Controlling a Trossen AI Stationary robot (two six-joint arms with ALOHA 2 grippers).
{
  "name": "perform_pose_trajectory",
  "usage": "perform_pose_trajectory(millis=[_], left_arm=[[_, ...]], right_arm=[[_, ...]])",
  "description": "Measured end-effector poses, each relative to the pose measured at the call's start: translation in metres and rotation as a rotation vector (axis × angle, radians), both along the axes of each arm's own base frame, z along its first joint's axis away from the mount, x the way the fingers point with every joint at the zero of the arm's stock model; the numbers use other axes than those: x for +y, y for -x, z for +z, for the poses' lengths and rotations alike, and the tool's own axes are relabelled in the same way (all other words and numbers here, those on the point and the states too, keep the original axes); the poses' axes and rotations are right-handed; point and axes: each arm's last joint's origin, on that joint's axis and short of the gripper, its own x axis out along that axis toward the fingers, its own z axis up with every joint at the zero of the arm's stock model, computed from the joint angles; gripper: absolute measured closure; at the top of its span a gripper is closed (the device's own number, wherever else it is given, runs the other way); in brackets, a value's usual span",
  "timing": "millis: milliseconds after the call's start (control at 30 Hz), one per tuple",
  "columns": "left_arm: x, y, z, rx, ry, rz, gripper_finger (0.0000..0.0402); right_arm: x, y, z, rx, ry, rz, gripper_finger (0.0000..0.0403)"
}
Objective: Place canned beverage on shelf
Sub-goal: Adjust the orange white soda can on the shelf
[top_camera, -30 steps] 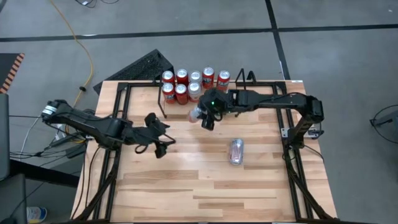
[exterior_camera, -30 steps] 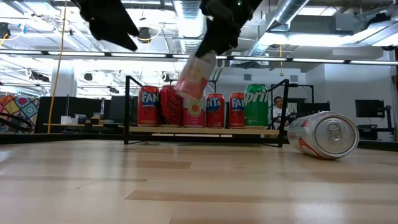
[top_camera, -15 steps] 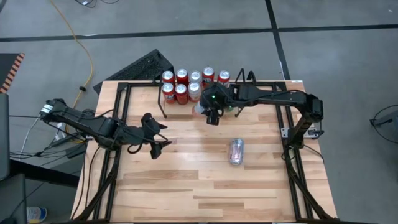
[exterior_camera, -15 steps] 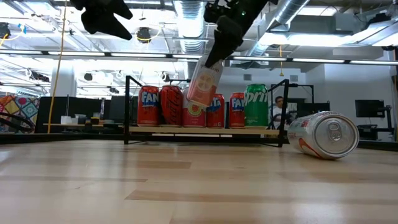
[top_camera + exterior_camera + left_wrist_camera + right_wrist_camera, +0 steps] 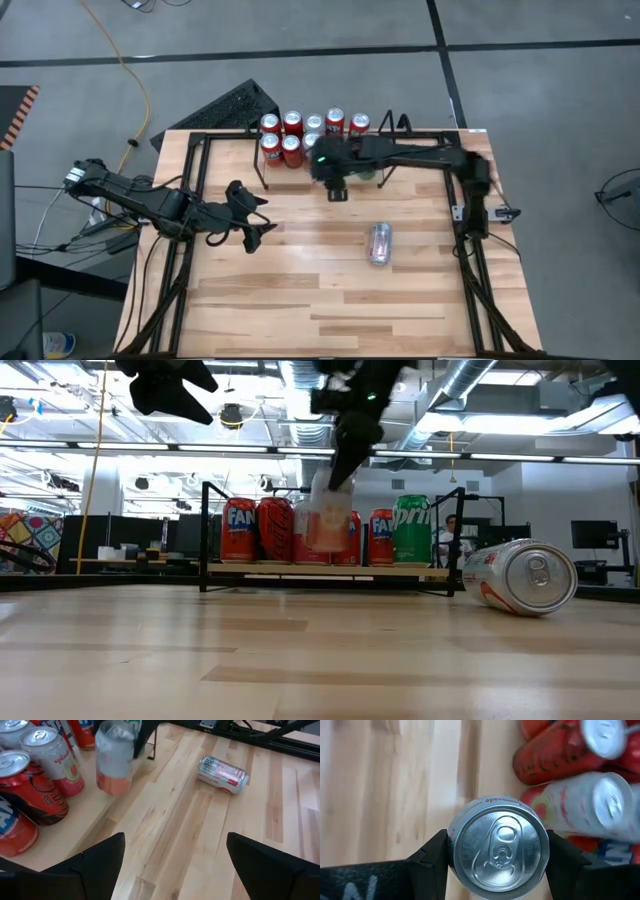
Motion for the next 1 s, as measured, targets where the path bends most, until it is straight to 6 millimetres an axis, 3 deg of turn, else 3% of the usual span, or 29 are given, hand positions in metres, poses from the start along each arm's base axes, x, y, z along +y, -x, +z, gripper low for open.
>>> perform_pose_trajectory(millis=[200, 367, 867, 1000], left_arm=[[0.000, 0.000, -0.001, 0.001, 0.022, 0.008, 0.0067], [0.000, 0.000, -0.001, 0.005, 0.013, -0.003, 0.0067], [0.000, 0.002, -0.002, 0.032, -0.020, -0.011, 0.0068], [0.000, 0.001, -0.002, 0.032, -0.019, -0.011, 0.0068]], right_arm=[[0.002, -0.028, 0.020, 0.109, -0.034, 0.045, 0.0175], [-0.001, -0.041, 0.014, 0.156, -0.031, 0.062, 0.0175], [-0.031, -0.040, 0.007, 0.126, -0.098, 0.040, 0.0175], [-0.039, -0.047, -0.005, 0.124, -0.090, 0.031, 0.0175]])
